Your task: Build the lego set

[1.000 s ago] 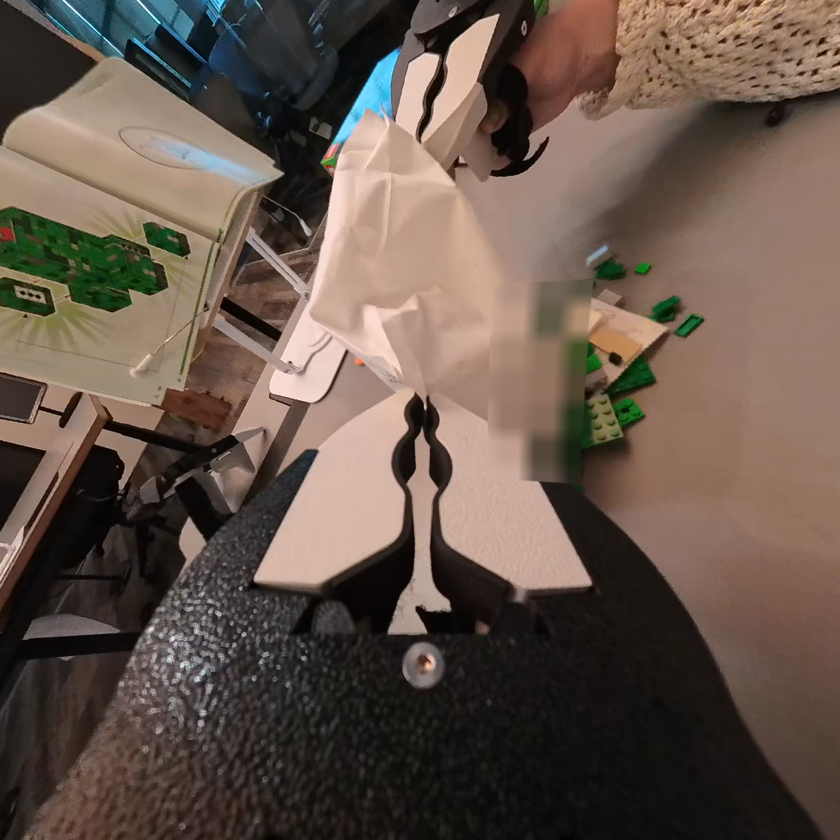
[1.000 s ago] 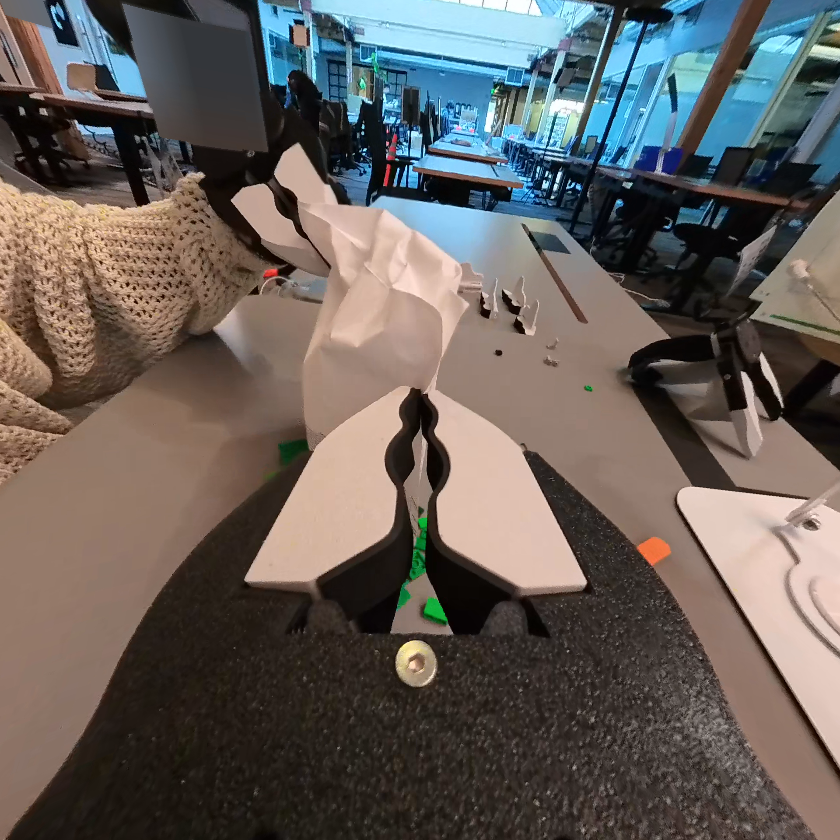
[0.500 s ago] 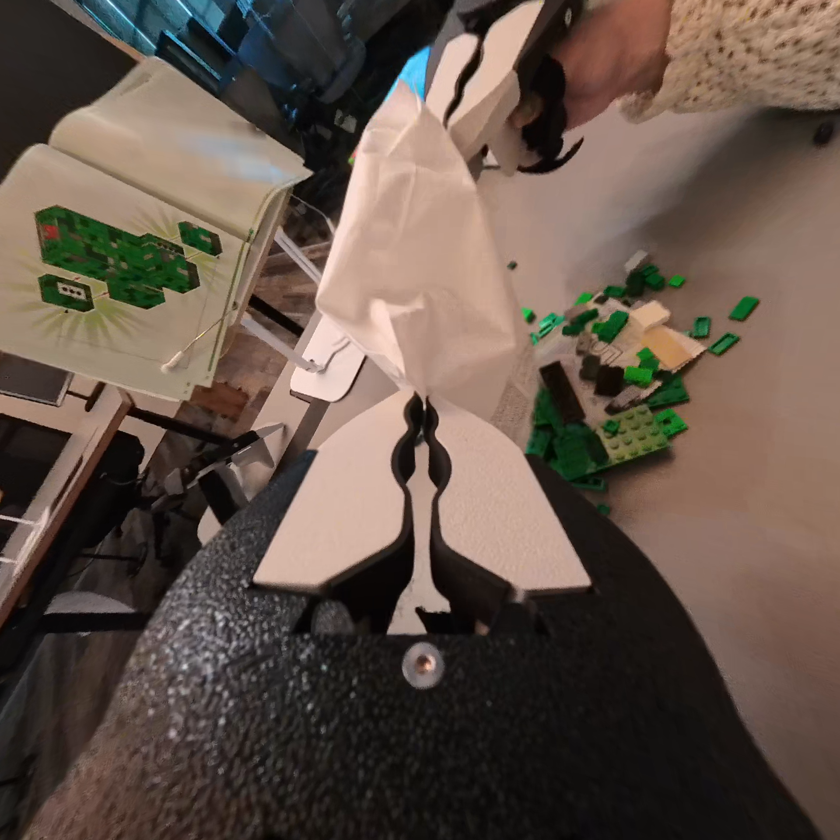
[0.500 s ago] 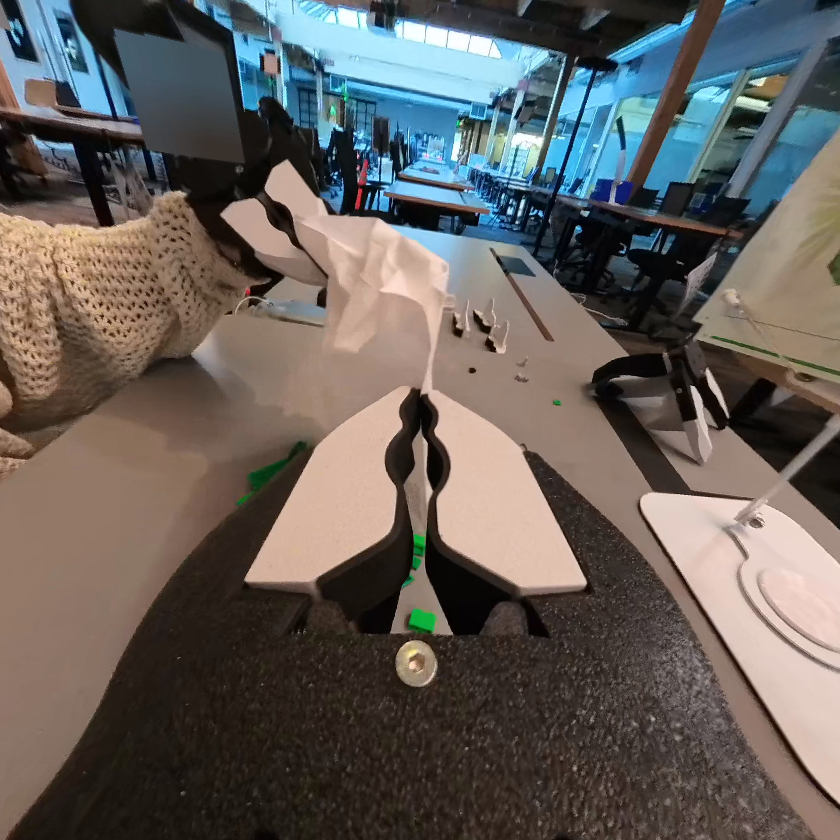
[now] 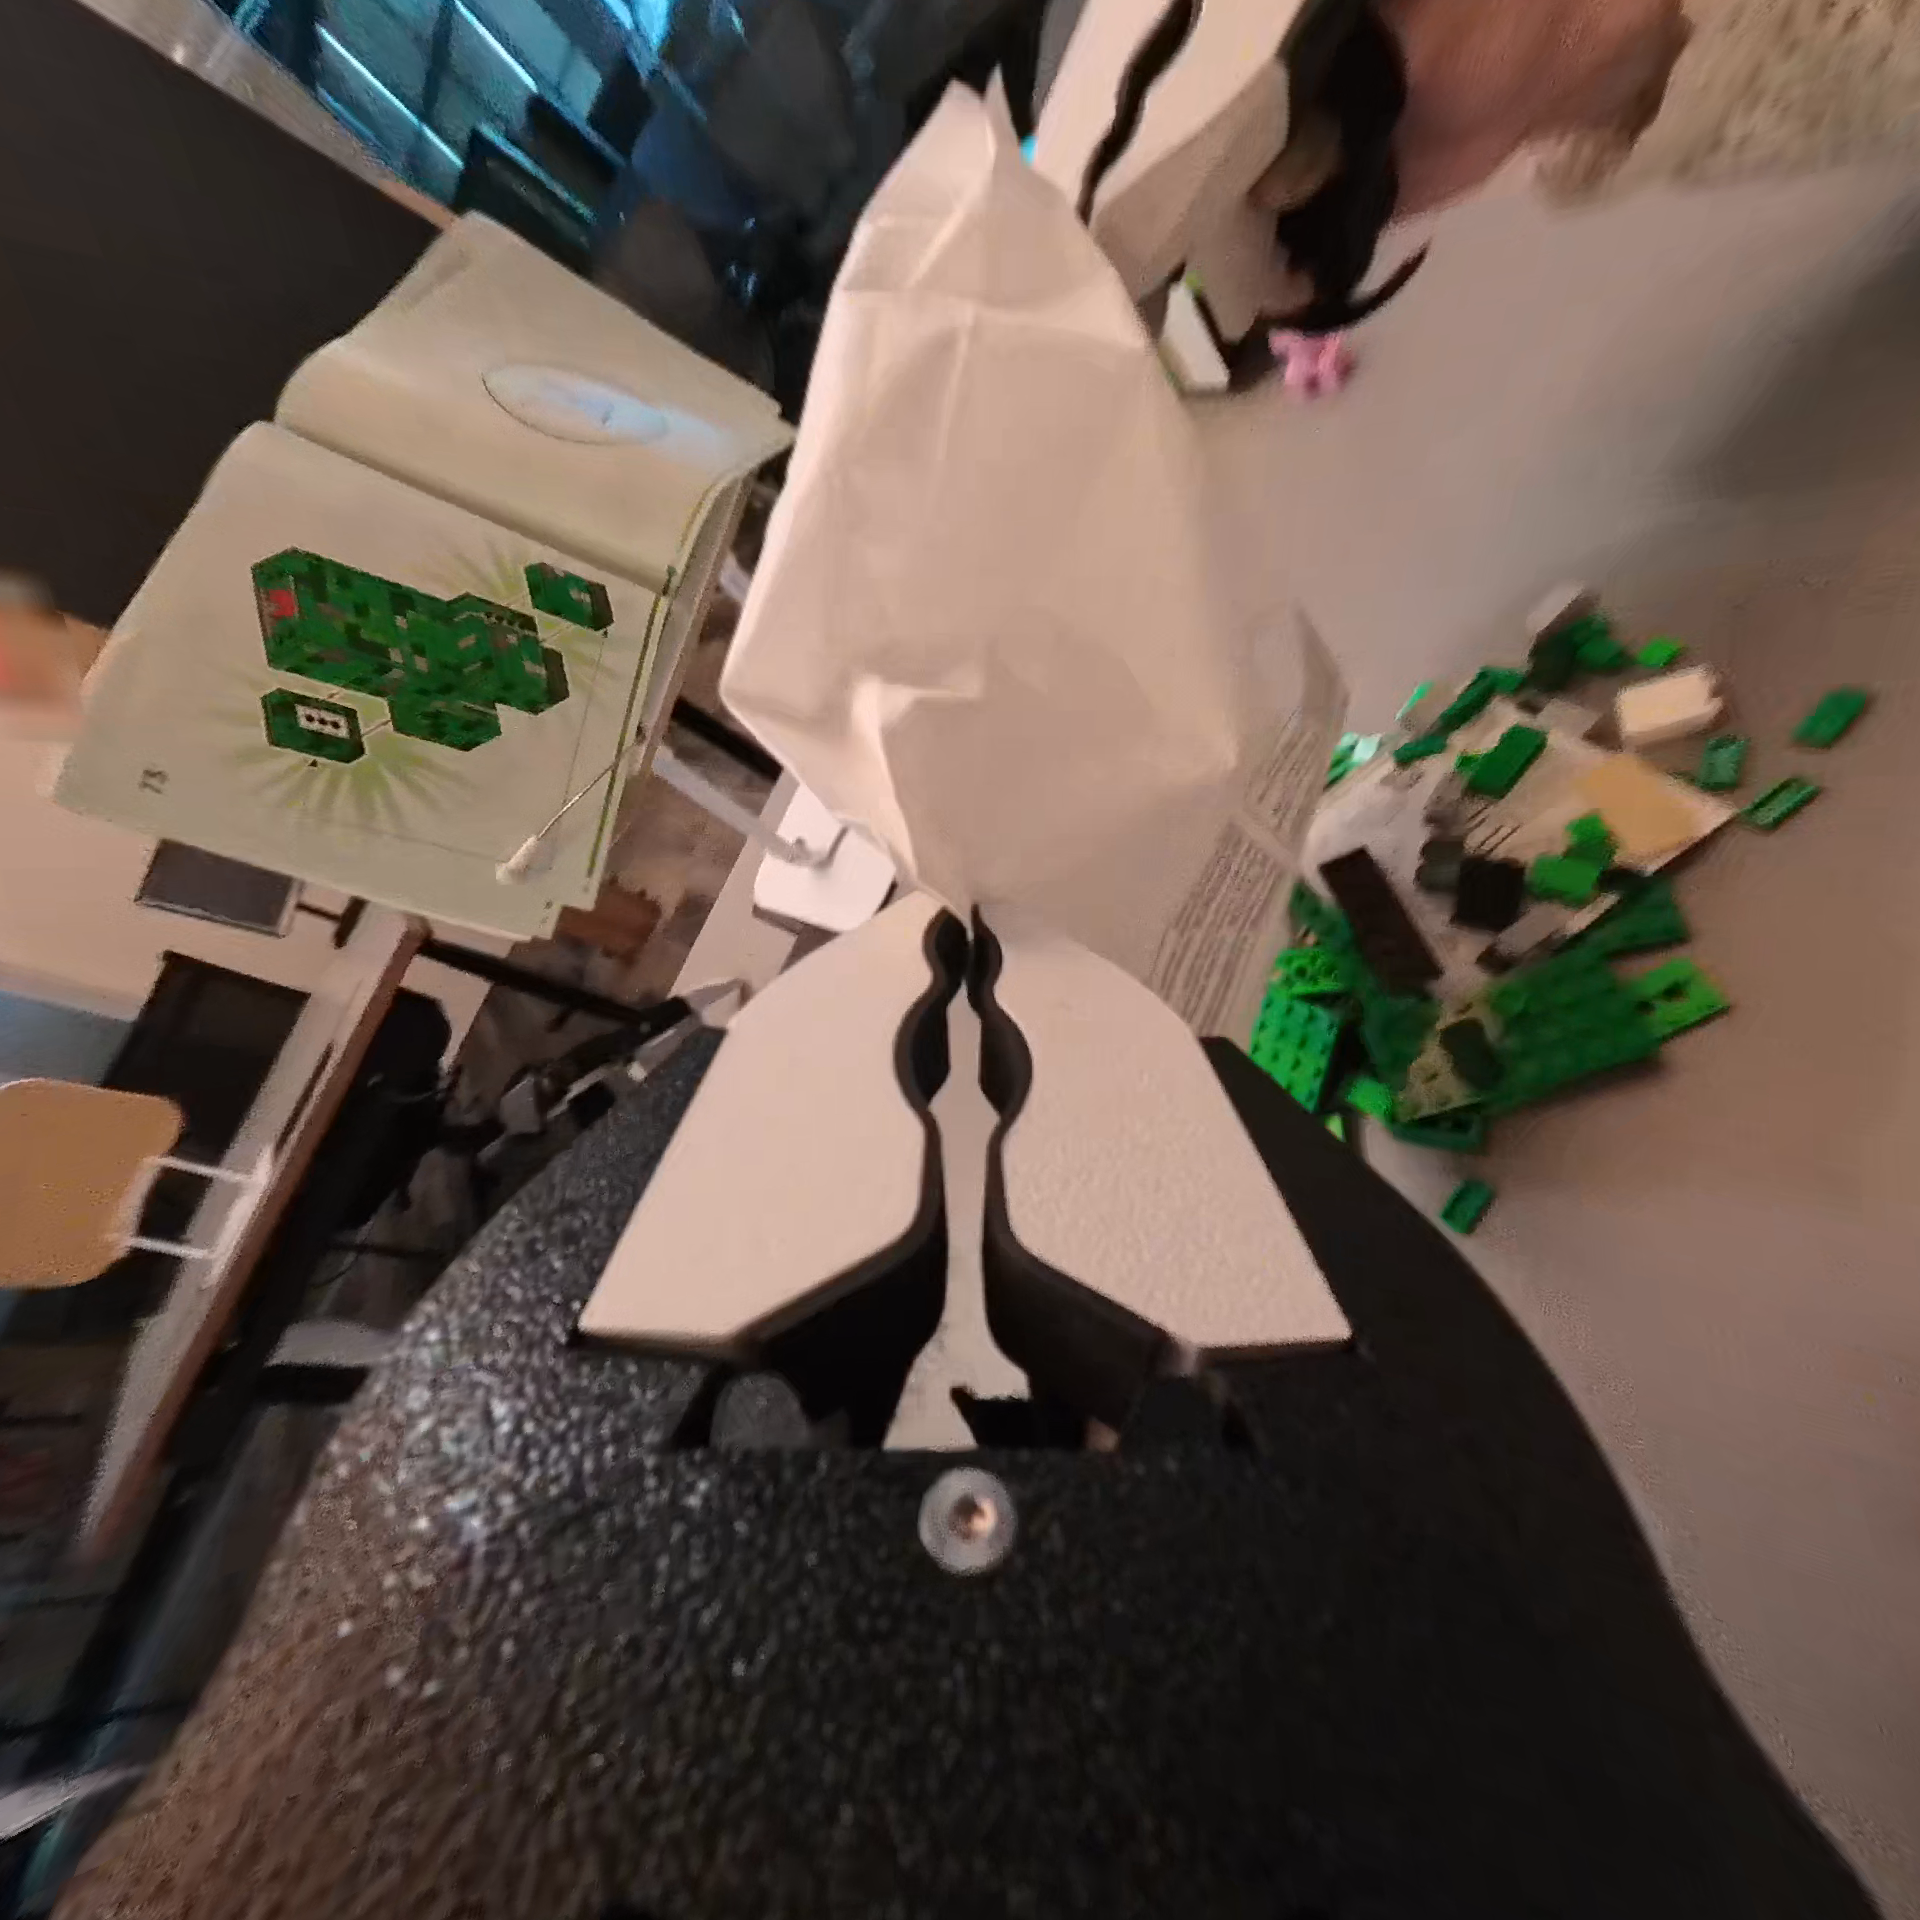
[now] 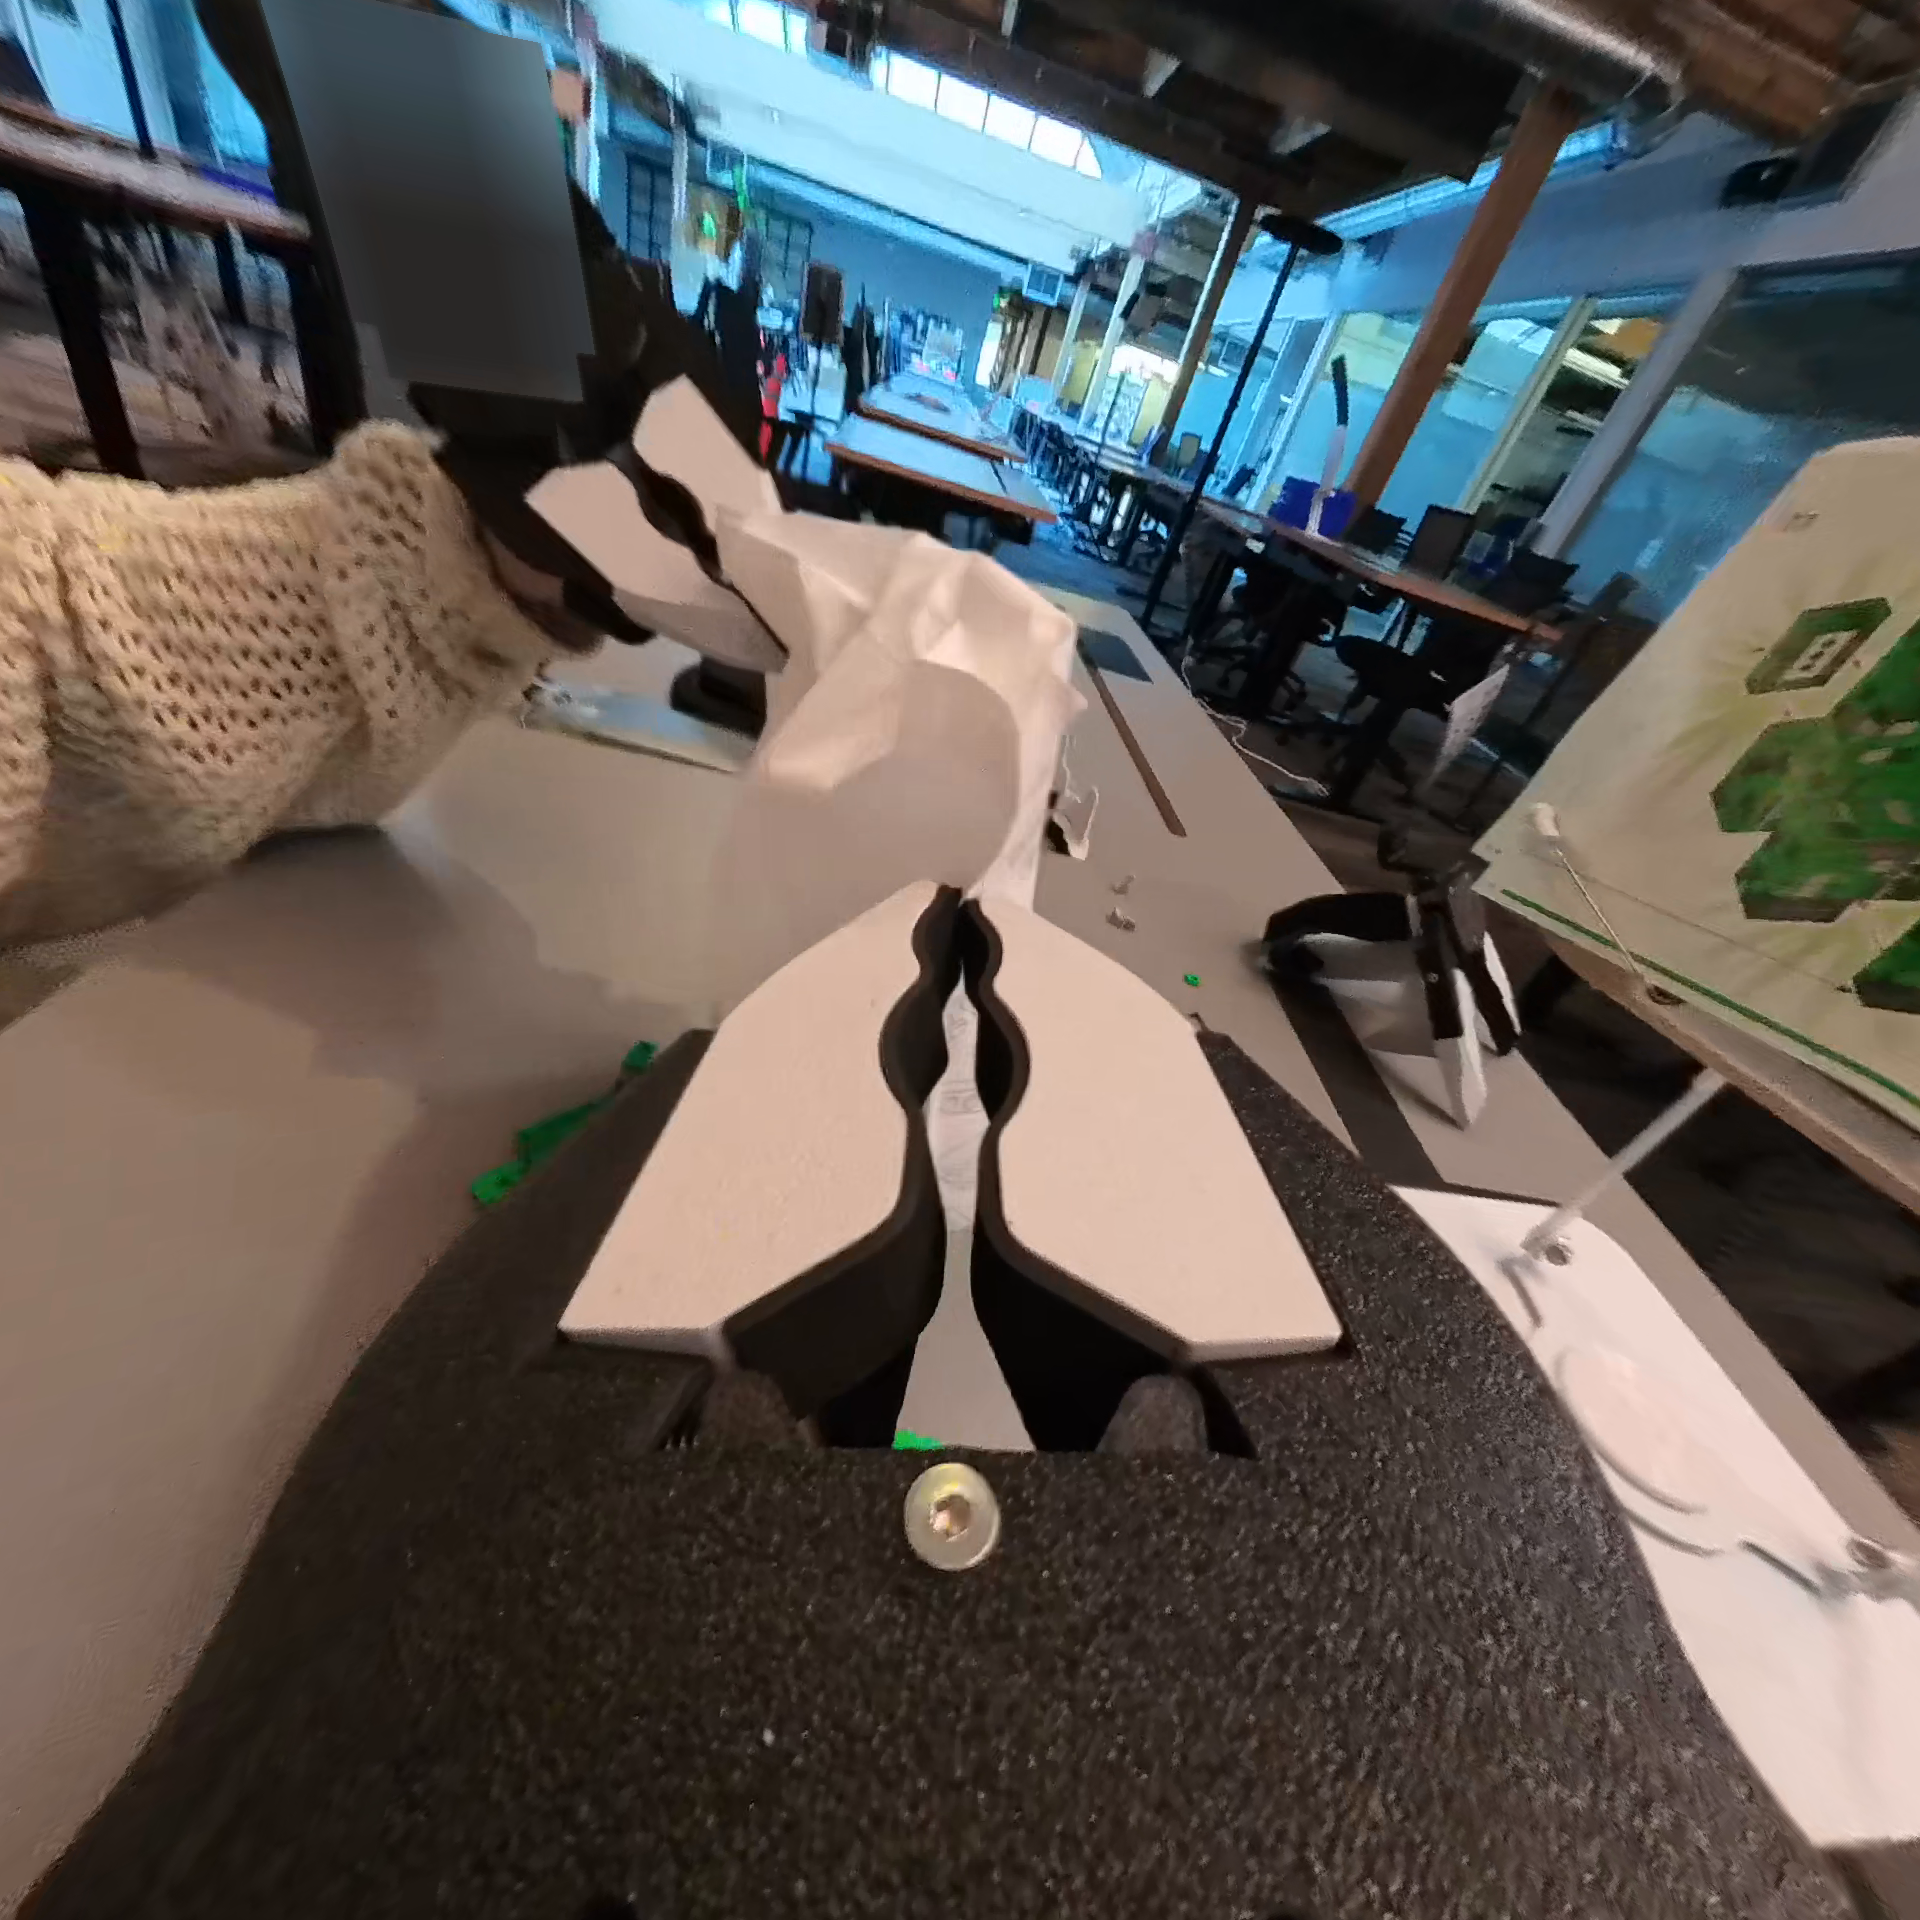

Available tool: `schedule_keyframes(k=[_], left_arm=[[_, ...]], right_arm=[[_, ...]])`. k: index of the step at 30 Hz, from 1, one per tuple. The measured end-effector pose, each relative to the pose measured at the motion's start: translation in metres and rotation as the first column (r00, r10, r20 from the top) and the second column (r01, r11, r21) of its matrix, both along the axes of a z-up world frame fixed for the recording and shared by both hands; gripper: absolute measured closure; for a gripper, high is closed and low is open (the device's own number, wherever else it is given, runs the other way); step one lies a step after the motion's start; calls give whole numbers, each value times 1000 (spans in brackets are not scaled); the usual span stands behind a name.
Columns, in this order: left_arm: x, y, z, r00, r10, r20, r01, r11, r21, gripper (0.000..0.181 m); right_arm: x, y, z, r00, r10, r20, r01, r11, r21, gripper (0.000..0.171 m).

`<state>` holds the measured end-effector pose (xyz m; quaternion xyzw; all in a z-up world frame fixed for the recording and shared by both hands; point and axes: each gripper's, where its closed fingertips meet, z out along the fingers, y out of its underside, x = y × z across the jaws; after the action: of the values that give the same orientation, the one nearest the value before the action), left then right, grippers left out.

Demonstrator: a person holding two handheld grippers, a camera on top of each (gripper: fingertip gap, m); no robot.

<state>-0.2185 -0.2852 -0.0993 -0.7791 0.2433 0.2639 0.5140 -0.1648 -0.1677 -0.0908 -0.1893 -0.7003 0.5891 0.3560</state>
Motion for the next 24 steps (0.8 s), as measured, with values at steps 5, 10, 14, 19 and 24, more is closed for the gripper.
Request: schedule_keyframes(k=[5,10,14,19,24], left_arm=[[1,-8,15,998,-37,42,34,998,56,181],[4,-9,18,991,-84,100,74,993,97,181],[6,-9,16,971,-145,192,123,985,118,181],[5,-9,13,953,-146,265,120,987,110,181],[9,-8,12,933,-176,314,150,983,104,181]], right_arm=[[8,11,4,1000,16,2,-16,999,-46,171],[12,13,6,999,49,4,-49,997,-54,171],[16,12,3,997,74,25,-72,995,-65,171],[21,16,15,997,69,-42,-74,991,-108,146],[27,6,20,997,66,-33,-67,997,-31,131]])
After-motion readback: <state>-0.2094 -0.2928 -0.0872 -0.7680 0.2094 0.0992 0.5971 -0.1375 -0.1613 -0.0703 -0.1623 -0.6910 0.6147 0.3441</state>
